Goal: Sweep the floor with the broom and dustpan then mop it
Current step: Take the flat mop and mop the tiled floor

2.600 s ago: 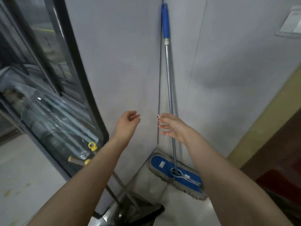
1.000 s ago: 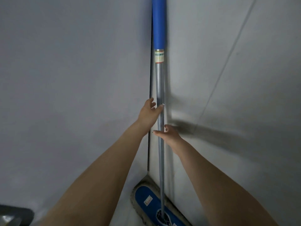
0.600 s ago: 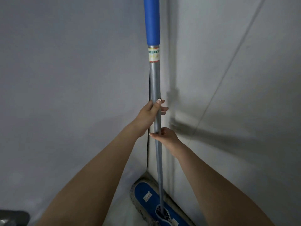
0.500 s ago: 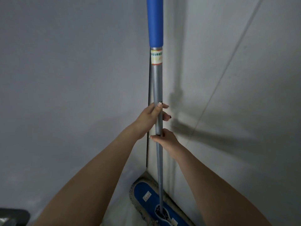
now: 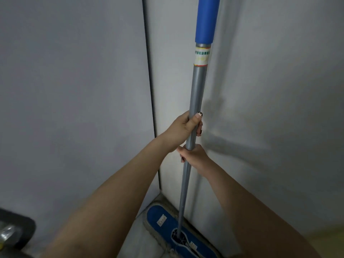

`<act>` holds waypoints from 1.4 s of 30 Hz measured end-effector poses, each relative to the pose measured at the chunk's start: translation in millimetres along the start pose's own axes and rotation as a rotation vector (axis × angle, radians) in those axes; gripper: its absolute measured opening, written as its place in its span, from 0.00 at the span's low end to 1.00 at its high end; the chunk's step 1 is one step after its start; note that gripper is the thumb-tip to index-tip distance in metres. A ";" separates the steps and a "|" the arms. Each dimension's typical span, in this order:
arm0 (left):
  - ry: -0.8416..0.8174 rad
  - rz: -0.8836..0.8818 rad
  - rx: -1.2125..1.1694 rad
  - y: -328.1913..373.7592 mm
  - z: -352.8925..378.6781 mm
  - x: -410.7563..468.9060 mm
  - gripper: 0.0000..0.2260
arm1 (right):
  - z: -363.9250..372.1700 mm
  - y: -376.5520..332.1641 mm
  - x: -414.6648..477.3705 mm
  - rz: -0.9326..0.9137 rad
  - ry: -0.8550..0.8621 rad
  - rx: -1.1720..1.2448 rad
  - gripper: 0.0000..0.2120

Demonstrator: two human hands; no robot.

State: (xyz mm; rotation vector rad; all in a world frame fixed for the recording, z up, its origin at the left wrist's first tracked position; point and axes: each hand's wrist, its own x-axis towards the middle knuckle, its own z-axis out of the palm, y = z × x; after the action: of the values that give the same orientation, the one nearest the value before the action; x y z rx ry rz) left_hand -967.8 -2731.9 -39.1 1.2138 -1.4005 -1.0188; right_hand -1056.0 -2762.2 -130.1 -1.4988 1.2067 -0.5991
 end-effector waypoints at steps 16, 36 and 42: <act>0.126 0.130 -0.009 130.5 98.2 -86.3 0.16 | -82.3 -41.0 -143.2 -0.312 -0.100 0.140 0.19; 0.042 0.194 -0.022 190.5 177.3 -263.5 0.16 | -96.3 -12.5 -357.7 -0.327 -0.093 0.101 0.21; 0.068 0.167 -0.022 194.6 195.5 -323.9 0.16 | -88.1 5.5 -416.2 -0.314 -0.157 0.036 0.21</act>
State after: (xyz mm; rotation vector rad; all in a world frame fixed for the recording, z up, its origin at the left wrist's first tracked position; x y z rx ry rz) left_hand -1186.9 -2384.1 70.8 1.0859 -1.4086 -0.8670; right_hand -1283.7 -2421.8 -15.0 -1.6856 0.8427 -0.6920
